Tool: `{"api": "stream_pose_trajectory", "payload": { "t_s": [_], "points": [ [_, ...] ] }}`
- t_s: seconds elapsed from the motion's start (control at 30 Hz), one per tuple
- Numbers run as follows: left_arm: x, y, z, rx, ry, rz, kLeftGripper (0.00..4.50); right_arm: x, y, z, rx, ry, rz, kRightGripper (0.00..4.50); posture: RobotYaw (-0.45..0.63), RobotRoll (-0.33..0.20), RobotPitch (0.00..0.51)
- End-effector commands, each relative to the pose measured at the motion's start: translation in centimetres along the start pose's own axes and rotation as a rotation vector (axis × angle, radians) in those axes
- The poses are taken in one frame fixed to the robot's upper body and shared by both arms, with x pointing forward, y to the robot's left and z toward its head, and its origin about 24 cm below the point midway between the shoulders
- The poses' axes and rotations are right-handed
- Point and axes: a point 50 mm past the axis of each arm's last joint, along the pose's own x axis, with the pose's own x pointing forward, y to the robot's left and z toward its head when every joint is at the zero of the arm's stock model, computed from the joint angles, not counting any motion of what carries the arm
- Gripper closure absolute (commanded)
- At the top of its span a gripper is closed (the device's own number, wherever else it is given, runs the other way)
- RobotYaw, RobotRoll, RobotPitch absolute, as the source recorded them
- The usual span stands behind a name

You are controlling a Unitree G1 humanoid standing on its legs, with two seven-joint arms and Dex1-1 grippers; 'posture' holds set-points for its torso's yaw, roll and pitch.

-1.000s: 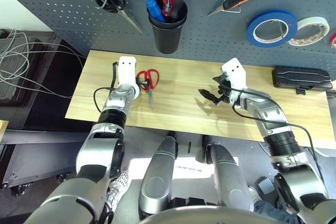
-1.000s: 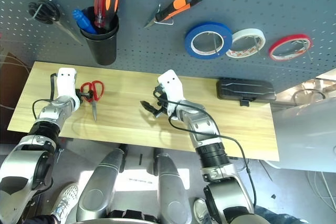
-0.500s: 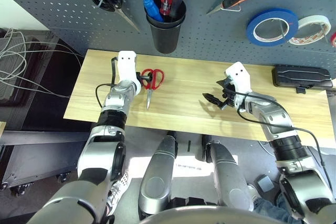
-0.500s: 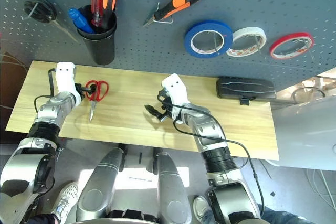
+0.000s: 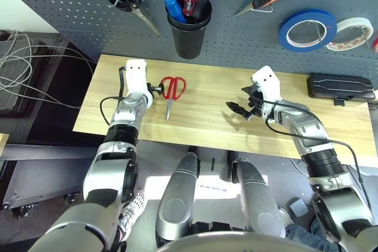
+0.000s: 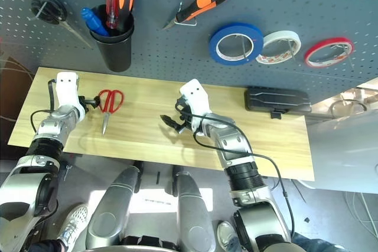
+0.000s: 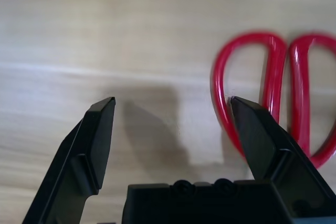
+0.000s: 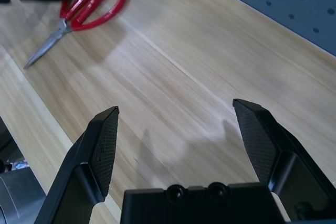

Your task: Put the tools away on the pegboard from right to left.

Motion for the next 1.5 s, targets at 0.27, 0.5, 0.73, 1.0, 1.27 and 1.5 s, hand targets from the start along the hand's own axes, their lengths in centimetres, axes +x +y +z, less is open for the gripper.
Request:
{"api": "stream_pose_trajectory", "payload": {
  "t_s": [0.27, 0.5, 0.73, 1.0, 1.27, 1.5],
  "points": [
    [0.6, -2.7, -3.3, 0.062, 0.184, -0.153, 0.64, 0.2, 1.2, 0.5, 0.006, -0.04, 0.056, 0.0, 0.09, 0.0, 0.419],
    [0.2, -4.3, -5.2, 0.101, 0.326, -0.296, 2.98, 0.3, 1.0, 0.7, 0.001, -0.045, 0.05, 0.0, 0.08, 0.0, 0.417],
    [0.2, -4.4, -4.0, 0.179, 0.196, -0.32, 4.47, 0.3, 0.7, 1.2, -0.014, -0.07, 0.052, 0.0, 0.09, 0.0, 0.404],
    [-2.8, -2.1, -1.1, 0.192, -0.236, -0.235, 4.47, 0.2, 0.6, 2.5, -0.069, -0.118, 0.084, 0.0, 0.12, 0.0, 0.372],
    [-7.5, 0.8, 1.1, 0.207, -0.571, -0.131, 4.47, 0.1, 1.2, 4.1, -0.107, -0.173, 0.166, 0.0, 0.14, 0.0, 0.352],
    [-9.9, 2.0, 1.0, 0.272, -0.78, -0.118, 4.47, 0.5, 2.7, 7.3, -0.141, -0.274, 0.268, 0.0, 0.14, 0.0, 0.343]
  ]
}}
